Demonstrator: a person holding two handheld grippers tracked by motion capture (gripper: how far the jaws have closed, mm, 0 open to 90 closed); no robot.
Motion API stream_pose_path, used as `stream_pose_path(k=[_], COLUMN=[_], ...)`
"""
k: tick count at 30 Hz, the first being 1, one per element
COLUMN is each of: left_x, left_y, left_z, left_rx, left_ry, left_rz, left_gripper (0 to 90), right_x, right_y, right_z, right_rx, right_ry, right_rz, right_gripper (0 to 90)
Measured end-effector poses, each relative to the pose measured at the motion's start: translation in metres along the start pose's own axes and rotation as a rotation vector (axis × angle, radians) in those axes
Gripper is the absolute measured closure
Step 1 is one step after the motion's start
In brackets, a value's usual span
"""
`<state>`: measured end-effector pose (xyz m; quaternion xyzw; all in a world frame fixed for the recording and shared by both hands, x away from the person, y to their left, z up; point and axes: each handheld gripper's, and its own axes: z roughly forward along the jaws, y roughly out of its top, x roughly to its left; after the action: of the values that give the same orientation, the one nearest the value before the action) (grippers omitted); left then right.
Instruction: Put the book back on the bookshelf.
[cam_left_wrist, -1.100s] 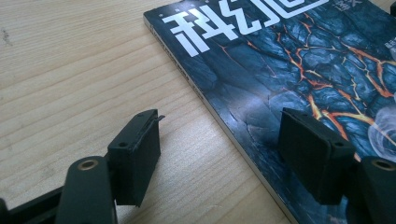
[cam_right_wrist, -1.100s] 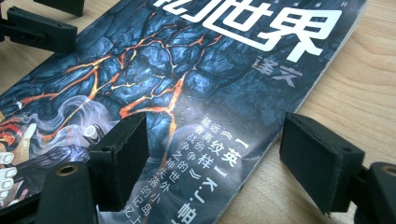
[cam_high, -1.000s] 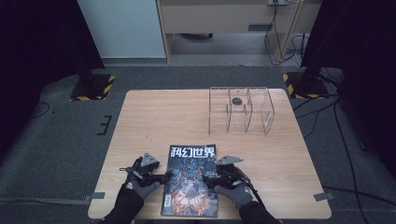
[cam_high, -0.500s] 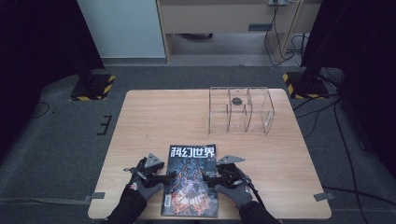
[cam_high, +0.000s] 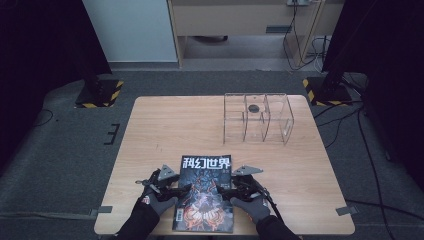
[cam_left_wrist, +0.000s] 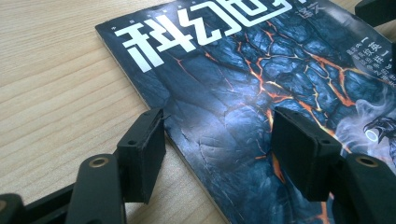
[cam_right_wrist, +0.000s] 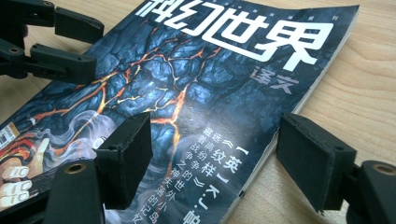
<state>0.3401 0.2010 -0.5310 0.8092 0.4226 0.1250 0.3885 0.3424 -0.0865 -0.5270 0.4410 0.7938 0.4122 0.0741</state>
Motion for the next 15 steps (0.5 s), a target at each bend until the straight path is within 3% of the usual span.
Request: stream_pose_path(k=[9, 15], left_x=[-0.0004, -0.0006], left_y=[-0.0006, -0.0005], left_z=[-0.0002, -0.0001], left_rx=[-0.003, -0.003], left_ry=[0.003, 0.005], left_rz=[0.0, -0.002], left_gripper=[34.8, 34.8], right_x=[0.0011, -0.0018], right_y=[-0.003, -0.0027], right_z=[0.0027, 0.0022], right_rx=[0.016, -0.001], right_ry=[-0.028, -0.008], right_rz=[-0.03, 0.026], right_gripper=[26.6, 27.8])
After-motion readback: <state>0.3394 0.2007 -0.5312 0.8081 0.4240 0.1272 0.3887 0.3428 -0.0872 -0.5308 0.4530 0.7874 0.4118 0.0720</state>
